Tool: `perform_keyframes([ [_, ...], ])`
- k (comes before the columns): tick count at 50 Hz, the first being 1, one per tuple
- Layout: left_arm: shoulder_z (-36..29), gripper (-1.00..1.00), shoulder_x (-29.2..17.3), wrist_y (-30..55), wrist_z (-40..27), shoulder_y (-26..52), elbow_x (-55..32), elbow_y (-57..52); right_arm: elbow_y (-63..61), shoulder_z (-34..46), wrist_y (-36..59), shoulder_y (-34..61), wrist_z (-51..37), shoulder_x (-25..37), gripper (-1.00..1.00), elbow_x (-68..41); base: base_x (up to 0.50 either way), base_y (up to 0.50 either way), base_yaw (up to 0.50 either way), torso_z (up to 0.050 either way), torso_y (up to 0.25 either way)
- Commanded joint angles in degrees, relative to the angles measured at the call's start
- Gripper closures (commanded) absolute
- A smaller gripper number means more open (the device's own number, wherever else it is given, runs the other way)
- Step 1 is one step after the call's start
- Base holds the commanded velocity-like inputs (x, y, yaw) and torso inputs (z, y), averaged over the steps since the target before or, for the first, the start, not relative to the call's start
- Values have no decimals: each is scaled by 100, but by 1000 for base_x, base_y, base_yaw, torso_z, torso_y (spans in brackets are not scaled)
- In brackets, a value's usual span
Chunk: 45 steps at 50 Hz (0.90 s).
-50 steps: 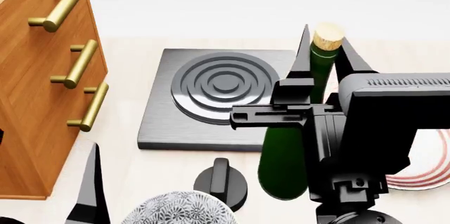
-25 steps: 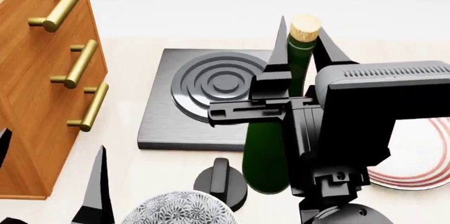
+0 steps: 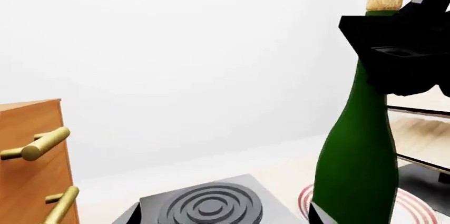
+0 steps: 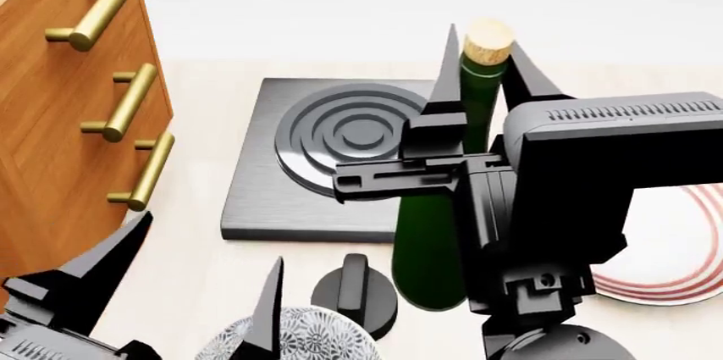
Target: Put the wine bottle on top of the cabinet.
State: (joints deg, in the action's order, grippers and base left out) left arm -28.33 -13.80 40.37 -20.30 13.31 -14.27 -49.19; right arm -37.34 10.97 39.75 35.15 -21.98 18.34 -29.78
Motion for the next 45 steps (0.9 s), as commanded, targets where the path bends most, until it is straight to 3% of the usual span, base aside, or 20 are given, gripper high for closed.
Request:
perform_keyframes([
  [1, -373, -100, 152, 57, 88, 294, 6, 324, -4, 26, -38, 58, 35, -2, 100, 132, 0, 0, 0, 0, 0],
  [45, -1420, -100, 567, -23, 265, 909, 78, 1111, -9, 133, -22, 208, -55, 31, 100, 39, 0, 0, 0, 0, 1],
])
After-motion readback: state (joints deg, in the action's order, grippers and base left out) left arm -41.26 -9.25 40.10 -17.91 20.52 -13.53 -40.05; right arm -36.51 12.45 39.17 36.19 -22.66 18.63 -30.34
